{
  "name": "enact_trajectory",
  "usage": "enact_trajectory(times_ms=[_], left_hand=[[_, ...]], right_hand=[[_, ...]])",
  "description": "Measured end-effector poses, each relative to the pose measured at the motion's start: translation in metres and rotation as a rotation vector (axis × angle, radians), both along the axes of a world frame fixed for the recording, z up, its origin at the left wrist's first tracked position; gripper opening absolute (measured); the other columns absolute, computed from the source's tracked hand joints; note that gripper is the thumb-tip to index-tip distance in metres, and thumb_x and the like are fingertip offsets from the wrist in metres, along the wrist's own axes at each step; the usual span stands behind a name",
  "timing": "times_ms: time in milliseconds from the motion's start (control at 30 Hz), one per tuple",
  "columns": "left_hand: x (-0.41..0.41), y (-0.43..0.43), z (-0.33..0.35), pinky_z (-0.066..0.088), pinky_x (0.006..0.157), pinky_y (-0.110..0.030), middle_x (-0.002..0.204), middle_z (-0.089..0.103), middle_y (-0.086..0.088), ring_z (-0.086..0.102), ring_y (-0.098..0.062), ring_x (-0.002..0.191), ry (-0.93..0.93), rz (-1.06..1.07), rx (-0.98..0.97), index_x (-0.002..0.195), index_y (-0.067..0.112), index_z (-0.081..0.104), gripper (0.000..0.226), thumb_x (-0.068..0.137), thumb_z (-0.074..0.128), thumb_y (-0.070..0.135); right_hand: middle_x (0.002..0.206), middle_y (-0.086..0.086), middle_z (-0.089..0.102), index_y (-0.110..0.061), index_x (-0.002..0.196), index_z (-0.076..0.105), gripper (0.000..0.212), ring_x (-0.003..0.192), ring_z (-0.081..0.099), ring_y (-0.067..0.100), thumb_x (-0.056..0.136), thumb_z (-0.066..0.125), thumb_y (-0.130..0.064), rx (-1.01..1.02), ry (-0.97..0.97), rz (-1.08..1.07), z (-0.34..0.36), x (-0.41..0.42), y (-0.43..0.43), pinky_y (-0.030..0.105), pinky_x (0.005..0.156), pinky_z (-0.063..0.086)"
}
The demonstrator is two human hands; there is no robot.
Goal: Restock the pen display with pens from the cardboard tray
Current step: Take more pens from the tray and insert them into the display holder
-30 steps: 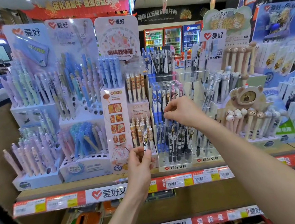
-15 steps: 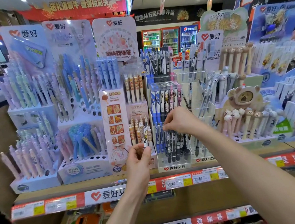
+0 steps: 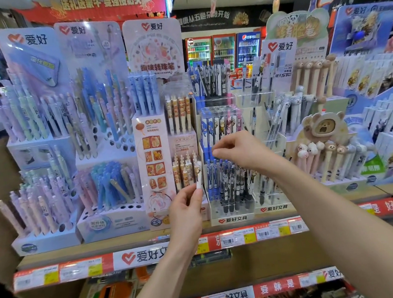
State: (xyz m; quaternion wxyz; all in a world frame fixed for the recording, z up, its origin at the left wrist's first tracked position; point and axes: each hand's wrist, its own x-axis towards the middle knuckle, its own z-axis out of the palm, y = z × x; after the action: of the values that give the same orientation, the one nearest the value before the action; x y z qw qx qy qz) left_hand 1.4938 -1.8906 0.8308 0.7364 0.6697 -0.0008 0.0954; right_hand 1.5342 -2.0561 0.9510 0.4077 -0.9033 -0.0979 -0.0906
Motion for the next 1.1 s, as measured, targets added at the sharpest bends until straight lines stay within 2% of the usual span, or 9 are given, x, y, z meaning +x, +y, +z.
enact_trajectory(times_ms=[67, 167, 233, 433, 567, 700, 800, 933, 1100], left_hand=[[0.001, -0.002, 0.006, 0.052, 0.084, -0.024, 0.107, 0.071, 0.01, 0.064, -0.005, 0.1, -0.036, -0.013, 0.041, 0.118, 0.029, 0.067, 0.02, 0.099, 0.06, 0.027], [0.004, -0.005, 0.015, 0.055, 0.087, -0.029, 0.105, 0.074, 0.007, 0.066, -0.009, 0.099, -0.045, -0.036, 0.082, 0.119, 0.024, 0.07, 0.022, 0.099, 0.061, 0.026], [0.008, -0.006, 0.02, 0.055, 0.09, -0.027, 0.106, 0.074, 0.007, 0.067, -0.007, 0.101, -0.039, -0.052, 0.098, 0.116, 0.023, 0.069, 0.02, 0.098, 0.063, 0.022], [0.02, -0.001, 0.035, 0.054, 0.083, -0.021, 0.098, 0.073, 0.009, 0.068, -0.005, 0.094, -0.062, -0.06, 0.177, 0.108, 0.023, 0.072, 0.019, 0.09, 0.074, 0.019], [0.026, 0.003, 0.043, 0.054, 0.085, -0.019, 0.1, 0.075, 0.007, 0.068, 0.0, 0.093, -0.109, -0.05, 0.281, 0.113, 0.017, 0.074, 0.023, 0.09, 0.073, 0.016], [0.029, 0.007, 0.043, 0.056, 0.087, -0.026, 0.099, 0.075, 0.005, 0.07, -0.008, 0.094, -0.108, -0.02, 0.283, 0.112, 0.016, 0.073, 0.021, 0.091, 0.071, 0.013], [0.029, 0.009, 0.037, 0.057, 0.085, -0.028, 0.097, 0.074, 0.004, 0.07, -0.011, 0.094, -0.063, -0.025, 0.26, 0.107, 0.02, 0.072, 0.017, 0.092, 0.069, 0.012], [0.026, 0.009, 0.027, 0.059, 0.087, -0.037, 0.095, 0.074, 0.003, 0.07, -0.013, 0.091, -0.014, -0.027, 0.253, 0.104, 0.023, 0.071, 0.016, 0.092, 0.068, 0.011], [0.023, 0.011, 0.016, 0.059, 0.09, -0.036, 0.098, 0.074, 0.006, 0.069, -0.009, 0.093, 0.017, -0.03, 0.267, 0.103, 0.025, 0.07, 0.016, 0.093, 0.067, 0.013]], right_hand=[[0.093, -0.002, 0.076, -0.02, 0.104, 0.076, 0.016, 0.079, 0.066, 0.009, 0.091, 0.072, -0.028, 0.077, 0.071, 0.122, 0.004, -0.008, 0.004, 0.029, 0.072, 0.056], [0.088, -0.001, 0.074, -0.018, 0.104, 0.073, 0.016, 0.074, 0.065, 0.007, 0.09, 0.073, -0.026, 0.098, 0.113, 0.17, 0.002, -0.007, 0.01, 0.023, 0.065, 0.053], [0.086, 0.002, 0.073, -0.016, 0.102, 0.071, 0.015, 0.073, 0.064, 0.01, 0.09, 0.073, -0.024, 0.122, 0.11, 0.153, 0.001, -0.003, 0.012, 0.026, 0.064, 0.052], [0.077, 0.0, 0.073, -0.018, 0.093, 0.073, 0.002, 0.073, 0.067, 0.013, 0.091, 0.072, -0.017, 0.109, 0.043, 0.152, 0.001, 0.004, 0.012, 0.034, 0.07, 0.057], [0.081, 0.002, 0.073, -0.011, 0.103, 0.072, 0.011, 0.074, 0.068, 0.013, 0.095, 0.066, -0.012, 0.041, -0.002, 0.103, 0.005, 0.006, 0.009, 0.037, 0.077, 0.058], [0.088, 0.001, 0.074, -0.013, 0.108, 0.072, 0.015, 0.085, 0.071, 0.027, 0.093, 0.068, -0.016, -0.063, -0.057, 0.041, 0.004, 0.011, 0.005, 0.044, 0.083, 0.06], [0.093, -0.002, 0.074, -0.018, 0.105, 0.071, 0.015, 0.091, 0.071, 0.017, 0.091, 0.07, -0.017, -0.106, -0.064, 0.003, -0.002, 0.015, 0.006, 0.039, 0.088, 0.058], [0.094, -0.002, 0.073, -0.02, 0.104, 0.07, 0.013, 0.091, 0.07, 0.015, 0.091, 0.07, -0.018, -0.131, -0.047, -0.016, -0.008, 0.017, 0.007, 0.037, 0.088, 0.058], [0.096, -0.002, 0.072, -0.019, 0.105, 0.07, 0.014, 0.092, 0.069, 0.015, 0.092, 0.07, -0.019, -0.17, -0.037, -0.029, -0.012, 0.019, 0.007, 0.036, 0.087, 0.058]])
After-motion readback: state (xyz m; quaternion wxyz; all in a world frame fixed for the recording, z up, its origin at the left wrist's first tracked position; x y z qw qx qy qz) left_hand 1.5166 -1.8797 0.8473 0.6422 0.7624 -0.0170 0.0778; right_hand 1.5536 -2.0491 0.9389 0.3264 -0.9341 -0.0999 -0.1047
